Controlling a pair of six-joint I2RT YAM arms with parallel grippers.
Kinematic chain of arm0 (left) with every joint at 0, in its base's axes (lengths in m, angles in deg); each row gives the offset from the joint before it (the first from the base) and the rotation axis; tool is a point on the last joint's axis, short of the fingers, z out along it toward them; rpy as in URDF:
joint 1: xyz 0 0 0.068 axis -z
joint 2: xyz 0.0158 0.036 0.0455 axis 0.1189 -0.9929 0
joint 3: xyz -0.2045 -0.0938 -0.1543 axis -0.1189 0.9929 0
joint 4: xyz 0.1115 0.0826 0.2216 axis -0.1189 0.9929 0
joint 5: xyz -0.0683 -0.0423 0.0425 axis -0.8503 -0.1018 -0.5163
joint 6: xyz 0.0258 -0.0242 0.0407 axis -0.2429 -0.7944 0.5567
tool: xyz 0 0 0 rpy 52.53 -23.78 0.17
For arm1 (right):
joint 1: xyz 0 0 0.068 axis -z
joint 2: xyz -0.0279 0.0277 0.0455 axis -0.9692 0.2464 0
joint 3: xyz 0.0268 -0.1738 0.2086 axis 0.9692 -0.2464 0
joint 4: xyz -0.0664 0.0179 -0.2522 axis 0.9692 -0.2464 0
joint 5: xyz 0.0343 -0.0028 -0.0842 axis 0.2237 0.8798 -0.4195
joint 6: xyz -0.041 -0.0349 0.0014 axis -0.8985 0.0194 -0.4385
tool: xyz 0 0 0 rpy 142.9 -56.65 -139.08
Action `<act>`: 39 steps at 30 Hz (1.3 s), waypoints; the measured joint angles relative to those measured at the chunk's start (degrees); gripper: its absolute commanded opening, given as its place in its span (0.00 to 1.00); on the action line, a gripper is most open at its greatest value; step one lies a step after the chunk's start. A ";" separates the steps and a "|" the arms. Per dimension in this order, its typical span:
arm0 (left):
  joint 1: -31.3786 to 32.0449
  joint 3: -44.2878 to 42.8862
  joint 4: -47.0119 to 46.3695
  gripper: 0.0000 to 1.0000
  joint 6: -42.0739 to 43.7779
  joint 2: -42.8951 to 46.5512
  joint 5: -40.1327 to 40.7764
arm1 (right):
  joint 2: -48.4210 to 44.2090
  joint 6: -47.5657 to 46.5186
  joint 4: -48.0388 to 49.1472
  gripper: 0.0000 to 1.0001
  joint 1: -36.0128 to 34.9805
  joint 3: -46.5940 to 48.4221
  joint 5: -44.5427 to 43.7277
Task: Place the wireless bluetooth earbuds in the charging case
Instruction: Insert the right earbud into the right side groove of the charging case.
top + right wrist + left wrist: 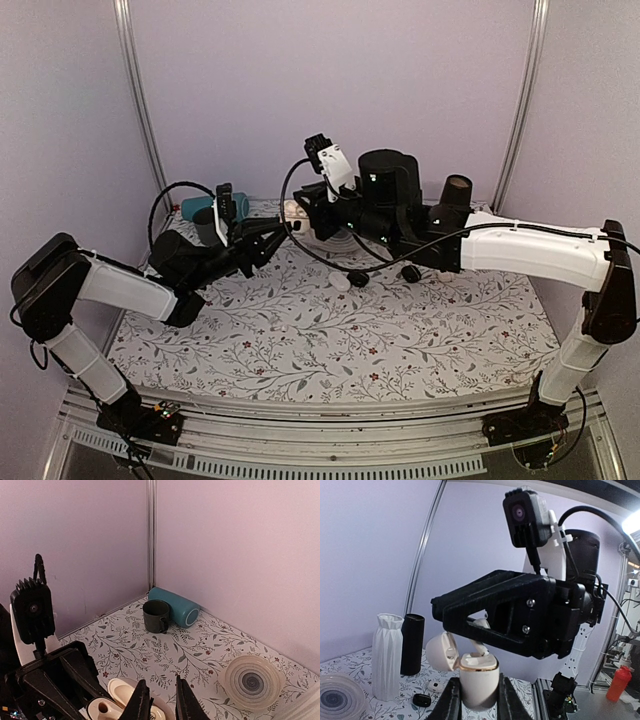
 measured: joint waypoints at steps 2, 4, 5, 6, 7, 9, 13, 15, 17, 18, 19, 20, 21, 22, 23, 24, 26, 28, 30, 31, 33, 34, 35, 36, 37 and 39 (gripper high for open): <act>0.09 0.00 -0.02 0.00 0.00 0.00 -0.09 | 0.02 -0.90 -0.20 0.05 -0.22 0.02 -0.42; 0.15 0.00 0.00 0.00 0.00 0.00 -0.11 | 0.07 -1.66 -0.42 0.05 -0.33 0.11 -0.70; 0.15 0.00 -0.04 0.00 -0.02 0.00 -0.11 | 0.13 -2.05 -0.55 0.05 -0.37 0.22 -0.83; 0.15 0.00 -0.11 0.00 -0.04 0.00 -0.13 | 0.17 -2.49 -0.70 0.05 -0.44 0.42 -1.18; 0.15 0.00 -0.24 0.00 -0.04 0.00 -0.11 | 0.24 -2.89 -0.94 0.05 -0.50 0.63 -1.57; 0.17 0.04 -0.63 0.00 -0.07 0.00 0.02 | 0.44 -3.85 -1.36 0.06 -0.74 1.16 -2.12; 0.17 0.46 -1.66 0.00 -0.11 0.00 0.07 | 0.76 -5.55 -2.40 0.06 -1.29 2.10 -2.91; 0.20 0.72 -2.40 0.00 -0.13 -0.07 0.22 | 0.94 -6.45 -3.17 0.06 -1.55 2.78 -3.15; 0.20 1.03 -3.61 0.00 -0.17 -0.39 0.50 | 1.42 -7.39 -4.13 0.06 -1.84 3.89 -3.32; 0.20 1.03 -3.93 0.00 -0.22 -0.61 0.70 | 1.68 -7.85 -4.52 0.06 -1.95 4.42 -3.39; 0.20 1.05 -4.15 0.00 -0.28 -0.92 0.81 | 1.90 -8.35 -5.14 0.06 -2.01 4.85 -3.50; 0.20 1.09 -4.31 0.00 -0.33 -1.20 0.94 | 2.12 -8.85 -5.86 0.06 -2.08 5.29 -3.56; 0.24 1.11 -4.37 0.00 -0.37 -1.68 1.05 | 2.38 -9.38 -6.71 0.06 -2.10 5.70 -3.80; 0.26 1.11 -4.44 0.00 -0.42 -2.19 1.11 | 2.67 -10.08 -7.48 0.06 -2.12 6.01 -4.13; 0.28 1.11 -4.46 0.00 -0.52 -2.82 1.11 | 2.93 -10.69 -8.15 0.07 -2.12 6.21 -4.59; 0.31 1.11 -4.46 0.00 -0.57 -3.61 1.16 | 3.30 -11.39 -9.27 0.06 -2.12 6.69 -5.07; 0.31 1.11 -4.46 0.00 -0.57 -4.96 1.68 | 3.76 -12.41 -10.64 0.06 -2.27 7.15 -5.64; 0.39 1.11 -4.44 0.00 -0.11 -6.10 1.77 | 4.02 -13.57 -12.11 0.06 -2.71 7.30 -6.38; 0.63 1.11 -4.46 0.00 0.63 -6.38 1.73 | 4.02 -14.60 -13.27 0.06 -2.97 7.30 -6.75; 0.85 1.09 -4.46 0.00 1.27 -6.43 1.68 | 4.02 -15.06 -13.51 0.07 -3.06 7.30 -6.80; 1.31 1.07 -4.48 0.00 2.51 -6.47 1.42 | 4.02 -15.85 -13.62 0.06 -3.08 7.28 -6.95; 1.49 1.05 -4.46 0.00 3.06 -6.49 1.29 | 3.98 -16.11 -13.60 0.07 -3.08 7.28 -7.06; 1.62 1.01 -4.48 0.00 3.69 -6.51 1.05 | 3.87 -16.35 -13.51 0.06 -3.08 7.21 -7.34; 1.70 0.92 -4.48 0.00 4.22 -6.51 0.85 | 3.63 -16.61 -13.38 0.06 -3.08 7.02 -7.78; 1.77 0.83 -4.48 0.00 4.70 -6.51 0.50 | 3.37 -16.85 -13.25 0.06 -3.08 6.75 -8.17; 1.81 0.72 -4.48 0.00 5.35 -6.51 -0.26 | 2.93 -17.40 -13.03 0.06 -3.08 6.56 -9.07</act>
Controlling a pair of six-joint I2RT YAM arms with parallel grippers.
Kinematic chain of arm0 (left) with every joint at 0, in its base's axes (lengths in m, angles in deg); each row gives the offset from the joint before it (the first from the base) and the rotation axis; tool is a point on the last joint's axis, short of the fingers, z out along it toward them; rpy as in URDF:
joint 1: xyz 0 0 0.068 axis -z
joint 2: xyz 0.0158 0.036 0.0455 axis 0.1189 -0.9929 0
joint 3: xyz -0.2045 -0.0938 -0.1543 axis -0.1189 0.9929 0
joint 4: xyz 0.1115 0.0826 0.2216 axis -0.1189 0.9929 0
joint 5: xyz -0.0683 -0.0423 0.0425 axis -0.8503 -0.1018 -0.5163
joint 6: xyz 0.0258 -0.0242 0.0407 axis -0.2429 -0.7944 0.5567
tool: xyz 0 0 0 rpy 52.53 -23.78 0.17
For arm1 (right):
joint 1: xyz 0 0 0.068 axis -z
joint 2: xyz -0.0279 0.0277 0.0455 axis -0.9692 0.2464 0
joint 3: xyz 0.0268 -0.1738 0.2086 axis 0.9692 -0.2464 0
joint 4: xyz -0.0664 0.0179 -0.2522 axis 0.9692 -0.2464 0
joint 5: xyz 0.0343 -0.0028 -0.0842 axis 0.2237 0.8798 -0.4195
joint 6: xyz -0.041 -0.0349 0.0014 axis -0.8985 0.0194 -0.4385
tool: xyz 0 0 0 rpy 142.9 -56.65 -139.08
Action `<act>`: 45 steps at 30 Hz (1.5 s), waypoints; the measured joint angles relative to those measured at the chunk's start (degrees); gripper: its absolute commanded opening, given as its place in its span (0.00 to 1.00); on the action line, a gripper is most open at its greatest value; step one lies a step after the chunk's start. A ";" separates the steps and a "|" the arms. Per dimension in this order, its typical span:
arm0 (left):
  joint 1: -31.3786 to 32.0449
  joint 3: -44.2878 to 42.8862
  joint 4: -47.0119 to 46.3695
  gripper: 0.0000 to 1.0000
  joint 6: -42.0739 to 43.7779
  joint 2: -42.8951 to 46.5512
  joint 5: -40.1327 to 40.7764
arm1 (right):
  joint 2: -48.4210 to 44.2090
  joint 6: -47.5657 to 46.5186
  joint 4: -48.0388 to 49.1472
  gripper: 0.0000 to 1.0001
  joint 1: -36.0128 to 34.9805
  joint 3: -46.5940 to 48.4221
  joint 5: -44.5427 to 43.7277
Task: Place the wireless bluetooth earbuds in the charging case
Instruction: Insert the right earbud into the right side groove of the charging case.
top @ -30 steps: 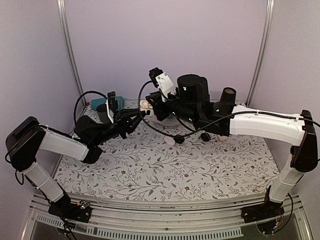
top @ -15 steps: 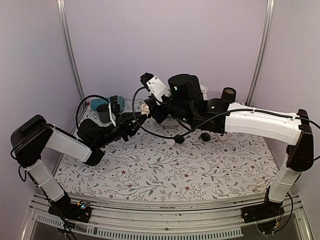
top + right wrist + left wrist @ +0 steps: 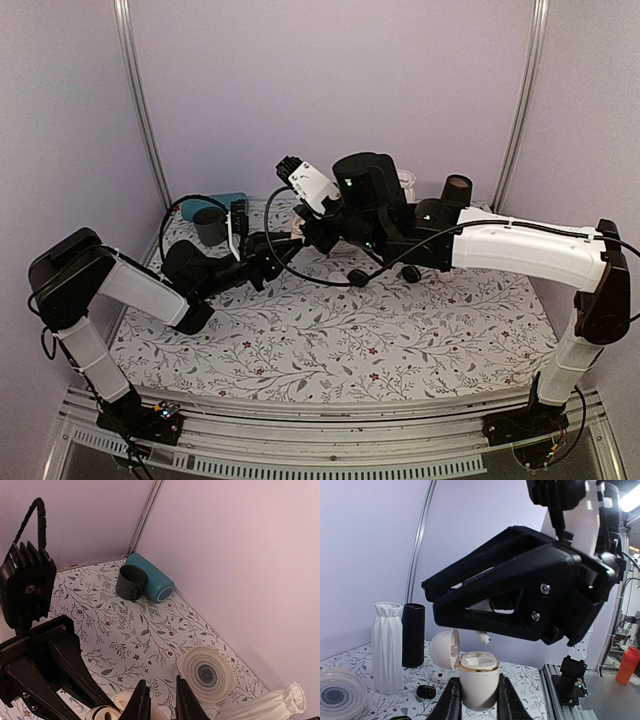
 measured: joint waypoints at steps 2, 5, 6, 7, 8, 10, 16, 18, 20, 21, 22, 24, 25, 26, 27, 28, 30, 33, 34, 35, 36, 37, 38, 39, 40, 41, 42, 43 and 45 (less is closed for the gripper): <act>0.09 -0.26 -0.02 0.00 0.55 0.00 -0.61 | -0.31 -0.42 0.33 0.06 0.00 -0.13 -0.59; 0.20 -0.52 -0.04 0.00 0.76 0.00 -0.72 | -0.85 -0.74 1.29 0.06 0.00 -1.14 -1.31; 0.20 -0.57 -0.04 0.00 0.74 0.00 -0.68 | -1.05 -0.85 1.49 0.07 0.00 -1.60 -1.64; 0.20 -0.57 -0.04 0.00 0.72 0.00 -0.63 | -1.25 -1.03 1.70 0.06 0.00 -1.97 -1.84; 0.20 -0.57 -0.04 0.00 0.59 0.00 -0.46 | -1.46 -1.29 1.95 0.07 0.00 -2.34 -2.12; 0.20 -0.59 -0.04 0.00 0.26 0.00 -0.02 | -1.90 -1.86 2.40 0.07 0.00 -2.95 -2.80; 0.20 -0.87 -0.07 0.00 -0.70 0.00 0.90 | -3.23 -4.20 3.65 0.07 0.00 -4.17 -4.35; 0.22 -1.33 -0.07 0.00 -1.22 0.00 1.01 | -3.43 -4.68 4.09 0.07 0.00 -4.37 -4.55; 0.22 -1.62 -0.07 0.00 -1.60 0.00 1.03 | -3.54 -4.87 4.13 0.07 0.00 -4.44 -4.50; 0.22 -1.81 -0.07 0.00 -1.73 0.00 1.09 | -3.54 -4.90 4.20 0.07 0.00 -4.46 -4.52; 0.22 -1.95 -0.09 0.00 -1.86 0.00 1.16 | -3.58 -4.90 4.33 0.07 0.00 -4.55 -4.50; 0.26 -2.32 -0.07 0.00 -2.25 0.00 1.25 | -3.69 -4.90 4.39 0.07 0.00 -4.83 -4.50; 0.28 -2.47 -0.07 0.00 -2.54 0.00 1.36 | -3.69 -4.87 4.50 0.08 0.00 -4.94 -4.50; 0.31 -2.62 -0.07 0.00 -2.73 0.00 1.53 | -3.72 -4.87 4.70 0.08 0.00 -5.11 -4.48; 0.31 -2.71 -0.07 0.00 -2.95 0.00 1.66 | -3.76 -4.87 4.74 0.09 0.00 -5.25 -4.48; 0.31 -2.75 -0.07 0.00 -3.13 0.00 1.73 | -3.87 -4.85 5.05 0.09 0.00 -5.44 -4.48; 0.37 -2.86 -0.07 0.00 -3.45 0.00 1.81 | -4.07 -4.85 5.16 0.09 0.00 -5.55 -4.50; 0.52 -3.28 -0.07 0.00 -3.80 0.00 1.86 | -4.20 -4.81 5.49 0.09 0.00 -5.55 -4.50; 0.59 -3.32 -0.07 0.00 -3.87 0.00 1.90 | -4.28 -4.66 5.51 0.09 0.00 -5.55 -4.48; 0.68 -3.37 -0.07 0.00 -3.91 0.00 2.01 | -4.31 -4.55 5.51 0.09 0.00 -5.55 -4.48; 0.76 -3.39 -0.07 0.00 -3.93 0.00 2.05 | -4.33 -4.44 5.51 0.09 0.00 -5.55 -4.50; 0.83 -3.39 -0.07 0.00 -3.93 0.00 2.08 | -4.35 -4.42 5.51 0.09 0.00 -5.55 -4.50; 0.94 -3.39 -0.07 0.00 -3.96 0.00 2.05 | -4.39 -4.37 5.51 0.09 0.00 -5.53 -4.52; 1.03 -3.39 -0.07 0.00 -3.96 0.00 2.05 | -4.39 -4.37 5.49 0.09 0.00 -5.49 -4.52; 1.11 -3.39 -0.07 0.00 -3.96 0.00 2.08 | -4.39 -4.35 5.49 0.09 0.00 -5.44 -4.50; 1.18 -3.43 -0.07 0.00 -3.98 0.00 2.03 | -4.39 -4.33 5.46 0.09 0.00 -5.35 -4.44; 1.33 -3.54 -0.07 0.00 -3.98 0.00 1.88 | -4.39 -4.28 5.42 0.09 0.00 -5.31 -4.31; 1.53 -3.67 -0.07 0.00 -4.00 0.00 1.81 | -4.39 -4.22 5.38 0.09 0.00 -5.25 -4.17; 1.84 -3.89 -0.07 0.00 -4.02 0.00 1.73 | -4.39 -4.17 5.33 0.09 -0.02 -5.01 -4.07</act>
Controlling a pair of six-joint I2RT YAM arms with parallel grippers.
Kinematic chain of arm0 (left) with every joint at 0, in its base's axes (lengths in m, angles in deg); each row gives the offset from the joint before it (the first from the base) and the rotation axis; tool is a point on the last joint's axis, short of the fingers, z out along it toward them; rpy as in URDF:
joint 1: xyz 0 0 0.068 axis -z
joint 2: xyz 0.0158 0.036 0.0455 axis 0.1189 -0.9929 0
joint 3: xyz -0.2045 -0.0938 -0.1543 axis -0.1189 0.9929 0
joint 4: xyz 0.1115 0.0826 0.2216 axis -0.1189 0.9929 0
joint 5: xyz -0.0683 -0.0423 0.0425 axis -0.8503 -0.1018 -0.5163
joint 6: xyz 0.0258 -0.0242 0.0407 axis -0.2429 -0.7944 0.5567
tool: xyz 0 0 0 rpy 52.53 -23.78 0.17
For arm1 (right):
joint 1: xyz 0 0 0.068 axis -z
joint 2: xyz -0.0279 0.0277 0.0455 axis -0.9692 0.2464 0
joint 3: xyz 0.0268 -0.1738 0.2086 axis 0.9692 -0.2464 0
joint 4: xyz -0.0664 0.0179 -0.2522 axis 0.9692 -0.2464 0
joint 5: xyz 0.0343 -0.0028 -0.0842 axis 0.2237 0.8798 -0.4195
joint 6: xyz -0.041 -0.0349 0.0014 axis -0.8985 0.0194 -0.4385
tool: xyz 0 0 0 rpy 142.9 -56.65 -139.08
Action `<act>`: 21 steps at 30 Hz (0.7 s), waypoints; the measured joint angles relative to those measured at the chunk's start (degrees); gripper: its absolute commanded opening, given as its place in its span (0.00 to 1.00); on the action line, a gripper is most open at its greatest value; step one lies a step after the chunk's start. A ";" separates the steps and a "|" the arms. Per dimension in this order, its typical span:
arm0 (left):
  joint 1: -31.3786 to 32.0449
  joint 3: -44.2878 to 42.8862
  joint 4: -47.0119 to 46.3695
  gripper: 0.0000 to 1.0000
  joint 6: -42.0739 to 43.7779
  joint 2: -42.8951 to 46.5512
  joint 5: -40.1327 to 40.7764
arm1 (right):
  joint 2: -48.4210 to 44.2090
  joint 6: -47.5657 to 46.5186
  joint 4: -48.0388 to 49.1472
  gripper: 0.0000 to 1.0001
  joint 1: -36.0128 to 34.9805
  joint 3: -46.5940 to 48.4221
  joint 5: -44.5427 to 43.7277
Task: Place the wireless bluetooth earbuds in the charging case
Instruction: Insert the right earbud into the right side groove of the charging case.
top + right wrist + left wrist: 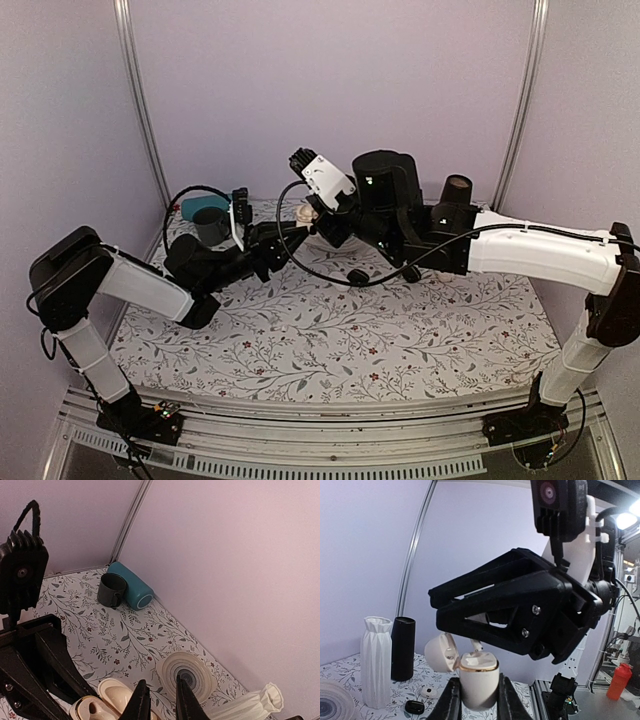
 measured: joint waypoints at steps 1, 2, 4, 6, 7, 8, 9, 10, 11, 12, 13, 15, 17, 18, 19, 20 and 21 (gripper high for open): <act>0.09 -0.13 0.00 0.00 -0.02 0.00 -0.02 | 0.00 0.07 -0.07 0.09 0.00 0.17 0.02; 0.13 -0.26 0.00 0.00 -0.02 0.00 -0.04 | 0.00 0.15 -0.07 0.09 0.00 0.33 0.09; 0.17 -0.46 0.00 0.00 -0.07 0.00 -0.15 | 0.00 0.20 -0.09 0.09 -0.04 0.39 0.07; 0.20 -0.46 0.00 0.00 -0.13 0.00 -0.15 | 0.00 0.17 -0.09 0.09 -0.09 0.39 -0.04; 0.20 -0.46 0.00 0.00 -0.15 0.00 -0.15 | 0.00 0.15 -0.09 0.09 -0.11 0.39 -0.04; 0.20 -0.46 0.00 0.00 -0.15 0.00 -0.13 | 0.00 0.11 -0.09 0.09 -0.11 0.39 -0.07; 0.20 -0.46 0.00 0.00 -0.15 0.00 -0.13 | 0.00 -0.04 -0.09 0.09 -0.11 0.37 -0.09; 0.22 -0.46 0.00 0.00 -0.15 0.00 -0.13 | 0.00 -0.15 -0.04 0.09 -0.11 0.31 -0.11; 0.22 -0.46 0.02 0.00 -0.15 0.00 -0.11 | -0.02 -0.24 0.02 0.09 -0.13 0.24 -0.13; 0.24 -0.46 0.02 0.00 -0.17 0.02 -0.09 | -0.07 -0.31 0.09 0.09 -0.13 0.13 -0.13; 0.24 -0.46 0.02 0.00 -0.20 0.07 -0.07 | -0.15 -0.33 0.24 0.09 -0.13 -0.11 -0.15; 0.24 -0.46 0.04 0.00 -0.42 0.07 0.07 | -0.48 -0.48 0.42 0.09 -0.13 -0.61 -0.20; 0.28 -0.46 0.04 0.00 -0.70 0.09 0.07 | -0.85 -0.74 0.96 0.10 -0.15 -1.29 -0.22; 0.31 -0.46 0.04 0.00 -0.96 0.13 0.07 | -1.14 -0.92 1.38 0.10 -0.15 -1.77 -0.22; 0.35 -0.46 0.07 0.00 -1.31 0.22 0.07 | -1.36 -1.14 1.64 0.10 -0.15 -2.08 -0.24; 0.39 -0.46 0.07 0.00 -1.53 0.33 0.07 | -1.51 -1.29 1.84 0.11 -0.15 -2.23 -0.22; 0.39 -0.46 0.07 0.00 -1.70 0.42 0.07 | -1.62 -1.42 2.05 0.11 -0.17 -2.32 -0.22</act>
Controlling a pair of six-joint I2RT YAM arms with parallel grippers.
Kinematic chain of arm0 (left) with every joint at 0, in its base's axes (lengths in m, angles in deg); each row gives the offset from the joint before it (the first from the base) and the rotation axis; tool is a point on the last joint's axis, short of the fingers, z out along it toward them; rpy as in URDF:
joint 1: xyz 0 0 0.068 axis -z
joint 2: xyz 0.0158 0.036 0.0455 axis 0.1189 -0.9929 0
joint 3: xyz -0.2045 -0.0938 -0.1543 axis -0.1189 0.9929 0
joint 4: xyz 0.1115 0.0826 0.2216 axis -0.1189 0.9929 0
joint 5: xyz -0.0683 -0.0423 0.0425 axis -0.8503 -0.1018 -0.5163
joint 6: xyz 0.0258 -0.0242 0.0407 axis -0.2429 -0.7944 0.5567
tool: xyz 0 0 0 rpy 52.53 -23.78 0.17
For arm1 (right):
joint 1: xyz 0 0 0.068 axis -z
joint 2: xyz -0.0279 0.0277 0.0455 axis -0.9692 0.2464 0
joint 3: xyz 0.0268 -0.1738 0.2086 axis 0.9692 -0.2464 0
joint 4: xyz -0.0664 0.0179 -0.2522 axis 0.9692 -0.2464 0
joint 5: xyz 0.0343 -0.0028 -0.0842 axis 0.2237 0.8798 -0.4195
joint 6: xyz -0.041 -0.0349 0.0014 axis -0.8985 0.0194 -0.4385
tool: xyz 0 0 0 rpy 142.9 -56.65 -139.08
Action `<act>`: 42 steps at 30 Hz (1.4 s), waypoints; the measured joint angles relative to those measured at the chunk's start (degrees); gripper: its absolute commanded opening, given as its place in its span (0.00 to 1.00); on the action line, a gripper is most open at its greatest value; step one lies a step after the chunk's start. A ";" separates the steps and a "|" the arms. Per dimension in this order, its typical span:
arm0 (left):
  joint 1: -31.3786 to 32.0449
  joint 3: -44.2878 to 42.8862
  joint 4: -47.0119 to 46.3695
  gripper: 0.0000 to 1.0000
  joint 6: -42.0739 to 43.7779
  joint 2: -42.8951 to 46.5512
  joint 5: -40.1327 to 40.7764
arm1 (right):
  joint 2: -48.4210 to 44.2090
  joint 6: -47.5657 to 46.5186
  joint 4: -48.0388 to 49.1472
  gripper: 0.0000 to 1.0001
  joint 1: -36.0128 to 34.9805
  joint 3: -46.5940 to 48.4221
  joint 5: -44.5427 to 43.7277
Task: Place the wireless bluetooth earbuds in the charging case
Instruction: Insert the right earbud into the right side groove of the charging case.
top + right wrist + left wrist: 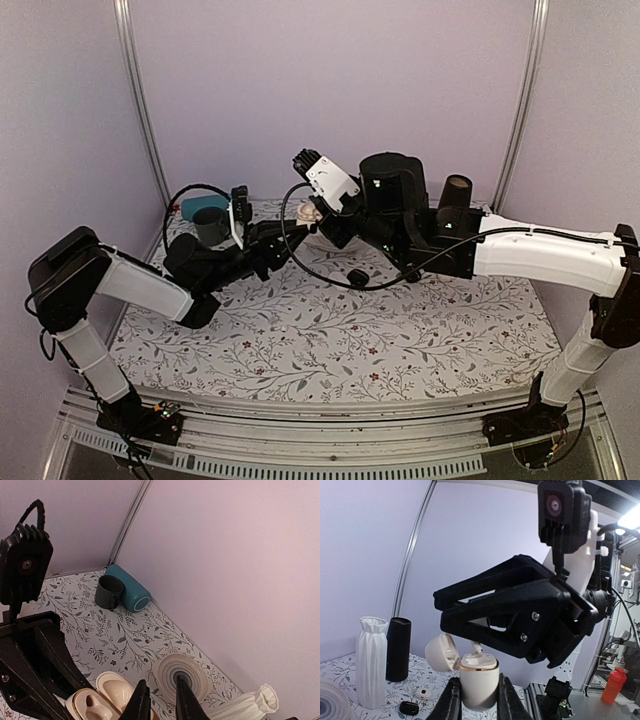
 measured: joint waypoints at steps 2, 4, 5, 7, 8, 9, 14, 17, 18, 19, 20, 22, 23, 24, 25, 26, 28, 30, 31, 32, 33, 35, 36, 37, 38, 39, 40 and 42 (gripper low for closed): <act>0.00 -0.09 -0.02 0.00 -0.52 0.11 0.07 | -0.04 -0.26 0.33 0.11 -0.04 0.00 -0.04; 0.00 -0.22 -0.02 0.00 -1.16 0.11 0.07 | -0.04 -0.61 0.55 0.11 -0.13 -0.02 -0.11; 0.00 -0.26 0.00 0.00 -1.38 0.13 0.04 | -0.04 -0.83 0.66 0.11 -0.20 -0.02 -0.24; 0.00 -0.39 0.00 0.00 -2.01 0.17 0.02 | -0.04 -1.33 0.83 0.11 -0.39 -0.02 -0.37; 0.00 -0.44 0.00 0.00 -2.34 0.20 0.02 | -0.04 -1.60 0.98 0.11 -0.52 -0.04 -0.48; 0.02 -0.46 -0.02 0.00 -2.58 0.26 0.02 | -0.04 -1.77 1.20 0.11 -0.59 -0.07 -0.50; 0.09 -0.72 0.02 0.00 -3.87 0.39 0.09 | -0.04 -2.82 2.54 0.11 -0.92 -0.57 -1.16; 0.11 -0.92 0.04 0.00 -4.63 0.39 0.33 | -0.04 -3.30 3.06 0.11 -0.94 -0.76 -1.40; 0.11 -0.98 0.04 0.00 -4.94 0.39 0.42 | -0.04 -3.41 3.17 0.12 -0.96 -0.76 -1.51; 0.11 -1.03 0.04 0.00 -5.05 0.42 0.46 | -0.04 -3.56 3.28 0.12 -1.01 -0.79 -1.60; 0.11 -1.09 0.04 0.00 -5.18 0.42 0.48 | -0.04 -3.72 3.34 0.12 -1.05 -0.81 -1.79; 0.11 -1.16 0.04 0.00 -5.42 0.44 0.48 | -0.04 -3.98 3.39 0.13 -1.20 -0.81 -2.08; 0.11 -1.16 0.04 0.00 -5.46 0.46 0.48 | -0.04 -4.07 3.41 0.14 -1.29 -0.81 -2.25; 0.11 -1.16 0.07 0.00 -5.60 0.50 0.48 | -0.04 -4.17 3.43 0.14 -1.31 -0.81 -2.34; 0.11 -1.18 0.04 0.00 -5.68 0.57 0.50 | -0.04 -4.24 3.52 0.14 -1.33 -0.81 -2.38; 0.11 -1.18 0.07 0.00 -5.77 0.59 0.52 | -0.04 -4.31 3.58 0.15 -1.38 -0.81 -2.40; 0.11 -1.18 0.07 0.00 -5.84 0.61 0.55 | -0.04 -4.55 3.61 0.16 -1.40 -0.81 -2.43; 0.11 -1.20 0.07 0.00 -5.86 0.59 0.63 | -0.04 -4.70 3.58 0.17 -1.42 -0.81 -2.40; 0.11 -1.22 0.07 0.00 -5.86 0.59 0.66 | -0.04 -4.68 3.56 0.17 -1.42 -0.81 -2.40; 0.11 -1.33 0.02 0.00 -5.92 0.59 0.68 | -0.04 -4.55 3.54 0.18 -1.42 -0.81 -2.27; 0.15 -1.51 0.07 0.00 -5.92 0.59 0.87 | -0.02 -4.44 3.37 0.18 -1.42 -0.81 -2.29; 0.17 -1.62 0.07 0.00 -5.95 0.52 1.14 | 0.07 -3.87 3.04 0.23 -1.44 -0.59 -2.34; 0.17 -1.62 0.04 0.00 -5.97 0.44 1.36 | 0.26 -3.56 2.82 0.24 -1.44 -0.24 -2.38; 0.20 -1.70 0.04 0.00 -5.97 0.26 1.66 | 0.57 -3.10 2.73 0.24 -1.44 0.09 -2.40; 0.20 -1.79 0.07 0.00 -5.99 -0.04 2.21 | 0.81 -2.62 2.56 0.24 -1.44 0.39 -2.38; 0.17 -1.88 0.07 0.00 -6.01 -0.42 2.78 | 1.14 -2.16 2.36 0.25 -1.55 0.79 -2.36; 0.17 -1.90 0.09 0.00 -6.01 -0.63 3.02 | 1.49 -1.70 2.25 0.26 -1.62 1.07 -2.34; 0.17 -1.92 0.09 0.00 -6.05 -1.16 3.52 | 2.10 -0.83 2.01 0.27 -1.68 1.64 -2.29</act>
